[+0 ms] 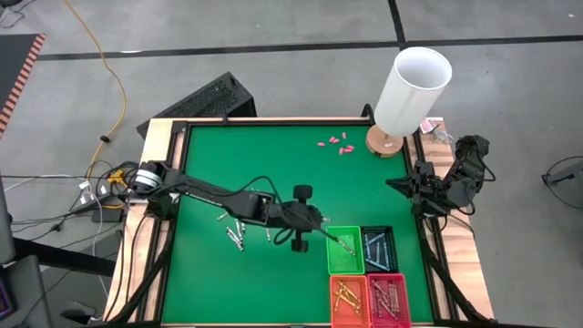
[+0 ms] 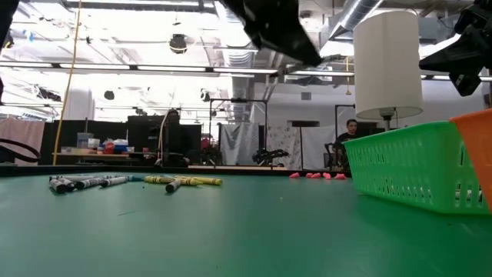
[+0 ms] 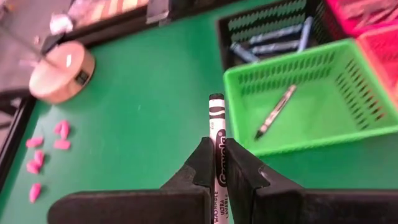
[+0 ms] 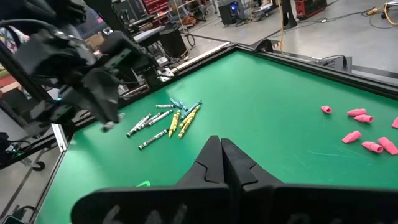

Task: Sort crayons
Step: Put the black crayon into the green bin

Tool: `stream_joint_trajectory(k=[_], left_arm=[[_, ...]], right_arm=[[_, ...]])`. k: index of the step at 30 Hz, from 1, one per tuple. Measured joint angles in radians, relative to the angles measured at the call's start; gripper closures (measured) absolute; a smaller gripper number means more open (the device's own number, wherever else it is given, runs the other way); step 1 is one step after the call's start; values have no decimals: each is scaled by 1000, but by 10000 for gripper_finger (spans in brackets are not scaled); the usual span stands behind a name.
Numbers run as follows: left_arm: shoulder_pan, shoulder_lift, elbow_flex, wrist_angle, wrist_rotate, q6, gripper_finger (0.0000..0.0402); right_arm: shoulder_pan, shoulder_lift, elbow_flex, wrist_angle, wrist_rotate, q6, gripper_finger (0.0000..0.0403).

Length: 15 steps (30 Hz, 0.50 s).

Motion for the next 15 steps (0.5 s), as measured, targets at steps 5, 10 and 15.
stream_joint_trajectory(k=[5,10,15], left_arm=[[-25,1,0,71,22,4,397],[-36,2,0,147,45,3,397],[-38,7,0,243,160,60,397]], right_arm=[[0,0,0,0,0,0,403],[0,0,0,0,0,0,403],[0,0,0,0,0,0,403]])
